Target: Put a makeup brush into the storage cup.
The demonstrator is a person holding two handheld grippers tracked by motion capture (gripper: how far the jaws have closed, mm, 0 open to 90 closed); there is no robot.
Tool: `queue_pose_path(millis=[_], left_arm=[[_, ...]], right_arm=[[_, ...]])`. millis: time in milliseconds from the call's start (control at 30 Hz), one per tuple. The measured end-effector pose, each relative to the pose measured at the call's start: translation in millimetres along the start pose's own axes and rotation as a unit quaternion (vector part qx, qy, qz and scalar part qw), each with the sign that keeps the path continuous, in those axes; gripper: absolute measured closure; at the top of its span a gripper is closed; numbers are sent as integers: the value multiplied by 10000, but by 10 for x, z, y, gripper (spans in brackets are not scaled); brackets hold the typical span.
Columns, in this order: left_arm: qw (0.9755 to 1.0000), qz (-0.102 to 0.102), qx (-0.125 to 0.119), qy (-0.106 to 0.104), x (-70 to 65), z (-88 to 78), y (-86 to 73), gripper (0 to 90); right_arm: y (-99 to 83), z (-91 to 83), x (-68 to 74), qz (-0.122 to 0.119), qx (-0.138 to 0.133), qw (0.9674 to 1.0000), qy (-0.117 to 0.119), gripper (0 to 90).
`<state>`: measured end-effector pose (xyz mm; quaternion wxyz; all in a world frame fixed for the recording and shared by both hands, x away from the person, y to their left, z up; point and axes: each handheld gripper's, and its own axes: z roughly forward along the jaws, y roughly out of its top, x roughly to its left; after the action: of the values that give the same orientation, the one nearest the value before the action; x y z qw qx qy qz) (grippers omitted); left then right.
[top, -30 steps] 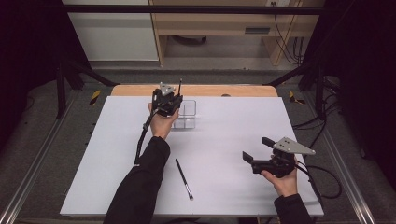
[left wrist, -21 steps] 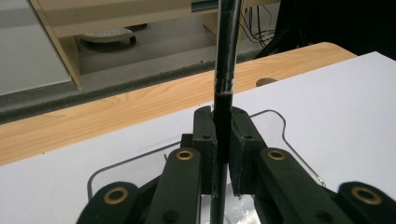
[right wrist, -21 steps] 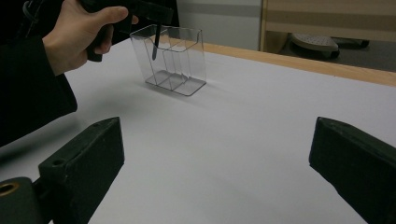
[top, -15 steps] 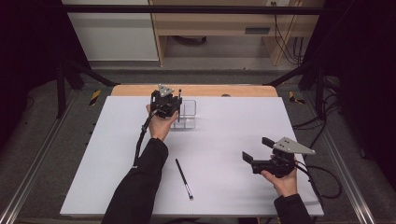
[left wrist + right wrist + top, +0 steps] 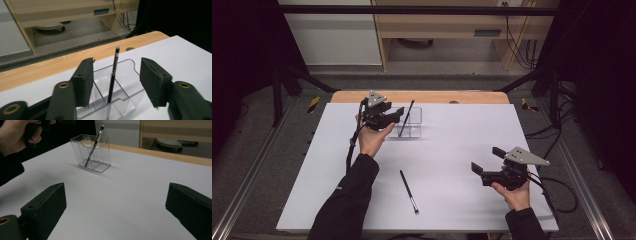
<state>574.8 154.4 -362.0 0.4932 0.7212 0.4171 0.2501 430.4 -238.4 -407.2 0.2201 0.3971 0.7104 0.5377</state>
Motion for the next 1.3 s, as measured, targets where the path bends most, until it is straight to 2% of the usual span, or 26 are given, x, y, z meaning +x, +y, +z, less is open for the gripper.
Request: queue_pose_path(millis=[167, 333, 433, 600, 733, 1100, 1300], left_arm=[[9998, 35, -139, -146, -8, -197, -25, 367], [9992, 155, -213, -302, -32, -362, -48, 317], [9989, 256, -254, -306, -46, -456, -71, 282], [9987, 372, -183, -312, -60, -591, -121, 226], [9983, 353, -242, -387, -58, -699, -163, 206], [9972, 525, -284, -462, -75, -942, -310, 174], [9968, 524, -313, -522, -98, -1058, -412, 155]], right_arm=[[3, -8, 2, -5, -18, 10000, -1, 36], [9, -18, -1, -13, -58, 10000, -15, 36], [8, -18, 1, -13, -29, 10000, -39, 35], [8, -19, 0, -23, -32, 10000, -56, 36], [10, -22, -3, -32, -42, 10000, -61, 35], [9, -27, -2, -31, -27, 10000, -74, 34], [9, -28, -3, -26, -35, 10000, -68, 33]])
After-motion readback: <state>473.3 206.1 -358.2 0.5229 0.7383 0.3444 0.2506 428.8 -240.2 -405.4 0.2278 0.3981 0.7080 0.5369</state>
